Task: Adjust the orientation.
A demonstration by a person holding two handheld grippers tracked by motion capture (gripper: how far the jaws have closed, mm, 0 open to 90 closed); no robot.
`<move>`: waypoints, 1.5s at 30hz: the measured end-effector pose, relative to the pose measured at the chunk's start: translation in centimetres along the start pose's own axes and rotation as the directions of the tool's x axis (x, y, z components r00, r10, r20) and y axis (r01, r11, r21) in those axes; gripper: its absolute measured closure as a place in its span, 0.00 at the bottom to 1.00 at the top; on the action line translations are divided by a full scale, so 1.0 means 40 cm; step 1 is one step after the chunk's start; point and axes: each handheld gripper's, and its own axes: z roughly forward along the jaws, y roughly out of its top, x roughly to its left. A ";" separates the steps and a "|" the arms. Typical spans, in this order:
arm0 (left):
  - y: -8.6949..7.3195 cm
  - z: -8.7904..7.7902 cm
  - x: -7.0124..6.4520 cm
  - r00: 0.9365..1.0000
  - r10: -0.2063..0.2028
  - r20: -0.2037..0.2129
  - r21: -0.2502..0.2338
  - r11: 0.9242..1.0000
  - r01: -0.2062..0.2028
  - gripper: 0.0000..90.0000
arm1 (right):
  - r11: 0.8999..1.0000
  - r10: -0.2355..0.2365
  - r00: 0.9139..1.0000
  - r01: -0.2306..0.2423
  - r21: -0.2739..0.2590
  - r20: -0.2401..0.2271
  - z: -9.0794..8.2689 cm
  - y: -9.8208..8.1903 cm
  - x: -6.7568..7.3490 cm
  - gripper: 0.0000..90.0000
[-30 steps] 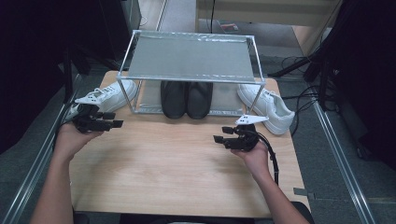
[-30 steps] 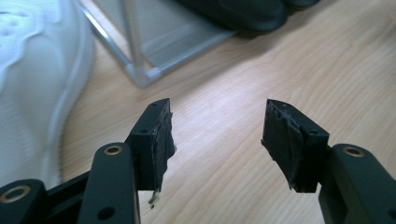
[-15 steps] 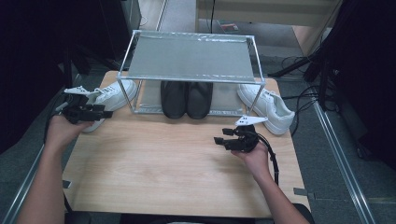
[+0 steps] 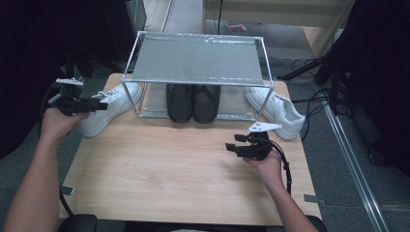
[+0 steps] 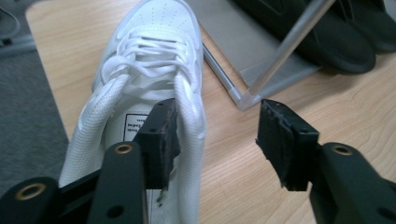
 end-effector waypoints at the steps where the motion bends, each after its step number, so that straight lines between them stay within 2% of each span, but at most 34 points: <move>1: -0.001 0.010 0.003 1.000 0.003 -0.014 0.008 1.000 -0.003 0.56 | 1.000 0.002 1.000 -0.002 0.000 0.001 -0.002 -0.001 0.000 0.46; 4: -0.003 0.033 0.009 0.999 0.004 -0.035 0.016 1.000 -0.003 0.59 | 1.000 0.004 1.000 -0.004 -0.003 0.011 -0.009 -0.007 -0.002 0.46; 8: -0.002 0.060 0.012 1.000 -0.018 -0.004 0.015 1.000 0.018 0.66 | 1.000 0.015 1.000 -0.015 -0.006 0.024 -0.022 -0.015 -0.003 0.46; 10: 0.000 0.073 0.010 1.000 -0.004 -0.010 0.043 0.999 0.005 0.68 | 1.000 0.020 0.999 -0.020 -0.009 0.029 -0.029 -0.021 -0.004 0.46; 11: 0.000 0.075 0.008 1.000 0.004 -0.022 0.032 0.999 -0.003 0.70 | 1.000 0.021 0.999 -0.021 -0.010 0.029 -0.031 -0.022 -0.005 0.46; 13: 0.000 0.076 0.012 1.000 -0.015 -0.016 0.030 0.999 0.016 0.73 | 1.000 0.024 0.999 -0.024 -0.016 0.036 -0.038 -0.027 -0.006 0.46; 16: -0.002 0.084 0.017 0.999 -0.041 -0.031 0.074 0.996 0.043 0.79 | 0.999 0.035 0.999 -0.034 -0.017 0.041 -0.044 -0.032 -0.007 0.46; 22: -0.004 0.085 0.014 0.999 -0.024 -0.025 0.077 0.997 0.026 0.88 | 0.999 0.039 0.998 -0.038 -0.020 0.046 -0.050 -0.038 -0.007 0.46; 24: -0.004 0.084 0.013 0.999 -0.013 -0.031 0.078 0.997 0.016 0.89 | 0.999 0.041 0.998 -0.040 -0.024 0.045 -0.052 -0.039 -0.008 0.46; 29: -0.004 0.081 0.011 0.999 -0.016 -0.040 0.074 0.997 0.019 0.90 | 0.999 0.042 0.998 -0.041 -0.020 0.044 -0.049 -0.040 -0.010 0.46; 30: -0.002 0.081 0.006 0.998 -0.006 -0.056 0.077 0.997 0.010 0.91 | 0.999 0.042 0.998 -0.041 -0.020 0.042 -0.048 -0.040 -0.010 0.45; 33: 0.001 0.072 0.008 0.998 -0.023 -0.054 0.062 0.998 0.026 0.91 | 0.999 0.041 0.998 -0.041 -0.017 0.040 -0.046 -0.040 -0.010 0.45; 36: 0.005 0.052 0.017 0.997 -0.062 -0.043 0.021 0.998 0.063 0.92 | 0.999 0.046 0.998 -0.045 -0.021 0.038 -0.047 -0.040 -0.010 0.45; 39: 0.005 0.028 0.022 0.994 -0.101 -0.043 -0.023 0.995 0.100 0.92 | 0.998 0.055 0.998 -0.054 -0.026 0.034 -0.047 -0.039 -0.013 0.45; 43: 0.004 -0.003 0.025 0.991 -0.127 -0.042 -0.023 0.992 0.126 0.92 | 0.998 0.059 0.998 -0.058 -0.024 0.032 -0.045 -0.039 -0.013 0.45; 45: 0.004 -0.015 0.021 0.991 -0.120 -0.052 -0.014 0.993 0.119 0.92 | 0.998 0.055 0.998 -0.054 -0.027 0.031 -0.045 -0.037 -0.013 0.45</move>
